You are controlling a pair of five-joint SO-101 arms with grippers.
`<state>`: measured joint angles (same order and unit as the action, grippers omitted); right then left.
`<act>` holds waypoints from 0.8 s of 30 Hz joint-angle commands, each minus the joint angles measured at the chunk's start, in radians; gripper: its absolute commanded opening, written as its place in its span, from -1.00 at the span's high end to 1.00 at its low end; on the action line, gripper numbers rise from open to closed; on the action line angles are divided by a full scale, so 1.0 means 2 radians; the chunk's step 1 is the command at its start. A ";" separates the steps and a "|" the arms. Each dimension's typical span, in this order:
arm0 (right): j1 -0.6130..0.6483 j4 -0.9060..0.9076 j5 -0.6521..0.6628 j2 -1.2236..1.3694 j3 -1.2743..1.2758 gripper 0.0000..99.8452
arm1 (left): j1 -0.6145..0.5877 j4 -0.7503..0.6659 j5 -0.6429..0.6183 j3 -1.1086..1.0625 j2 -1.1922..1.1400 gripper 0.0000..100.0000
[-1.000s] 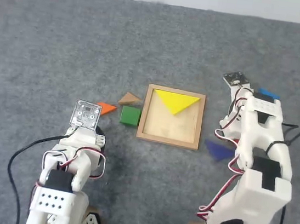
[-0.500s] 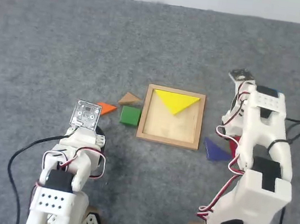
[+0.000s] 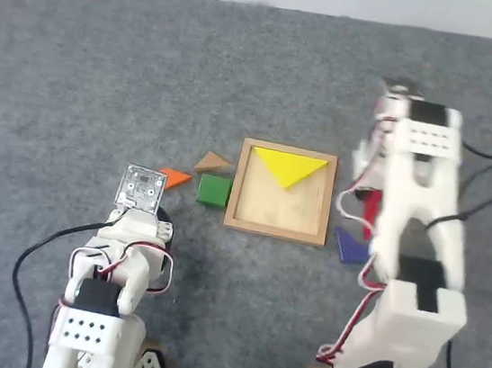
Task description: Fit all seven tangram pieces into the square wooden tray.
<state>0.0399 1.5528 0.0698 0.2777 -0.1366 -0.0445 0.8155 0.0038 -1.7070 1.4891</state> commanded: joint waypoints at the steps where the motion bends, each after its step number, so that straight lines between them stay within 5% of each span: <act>1: 0.102 0.010 -0.043 -0.079 -0.031 0.99 | -0.002 0.000 -0.003 0.009 0.006 0.97; 12: 0.238 -0.168 -0.109 -0.098 0.116 0.99 | -0.002 0.000 -0.003 0.009 0.006 0.97; 24: 0.265 -0.241 -0.237 -0.017 0.104 0.99 | -0.002 0.000 -0.002 0.009 0.006 0.97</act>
<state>0.5616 1.0909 -0.3353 0.2562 0.1243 -0.0445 0.8155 0.0038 -1.7070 1.4891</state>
